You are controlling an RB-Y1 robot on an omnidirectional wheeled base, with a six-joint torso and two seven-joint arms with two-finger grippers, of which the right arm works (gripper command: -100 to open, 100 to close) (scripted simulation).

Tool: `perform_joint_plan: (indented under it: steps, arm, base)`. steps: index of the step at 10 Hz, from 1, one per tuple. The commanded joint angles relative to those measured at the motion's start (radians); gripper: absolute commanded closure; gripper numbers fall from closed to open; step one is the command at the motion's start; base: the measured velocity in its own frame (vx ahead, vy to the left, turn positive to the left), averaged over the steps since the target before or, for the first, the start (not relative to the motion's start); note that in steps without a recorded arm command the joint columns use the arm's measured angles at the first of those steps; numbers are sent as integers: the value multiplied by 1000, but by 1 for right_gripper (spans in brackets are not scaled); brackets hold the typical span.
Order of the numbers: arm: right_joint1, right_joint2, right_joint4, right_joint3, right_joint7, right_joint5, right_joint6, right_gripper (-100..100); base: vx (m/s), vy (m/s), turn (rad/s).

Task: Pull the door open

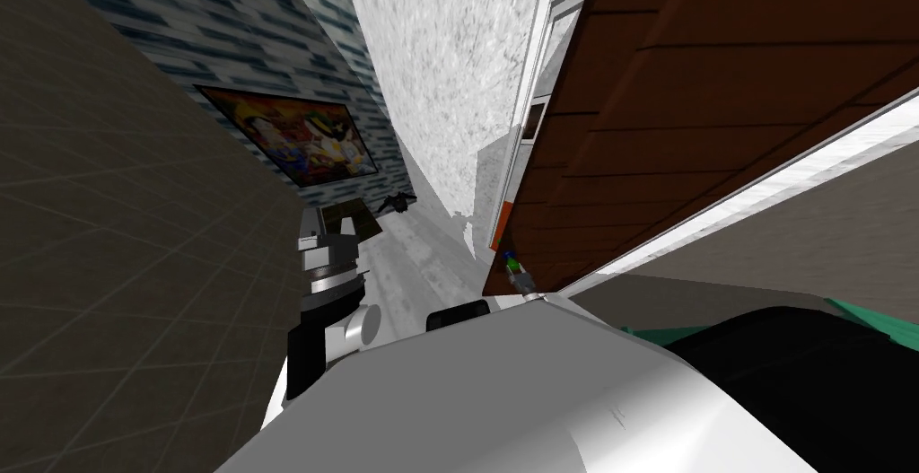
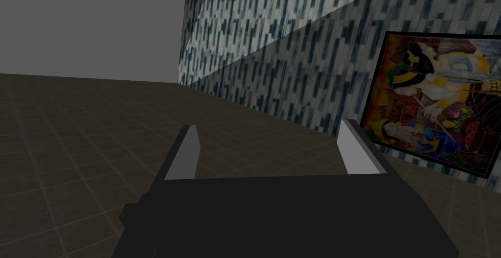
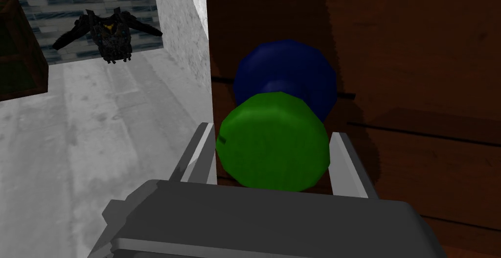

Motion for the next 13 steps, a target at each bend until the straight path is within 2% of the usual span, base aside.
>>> perform_joint_plan:
  steps: [1,6,7,10,13]
  arm:
    - [41,-7,-29,15,0,7,-15,100]
    - [126,-29,-77,45,-6,24,-67,100]
    - [118,-31,-80,40,-4,21,-52,100]
    - [135,-37,-69,48,-12,25,-75,100]
    - [167,-46,-51,62,-25,33,-127,100]
  base:
    - [-84,-28,58]
    - [-100,-33,11]
    - [-83,-12,4]
    - [-48,-59,231]
    - [-76,-42,279]
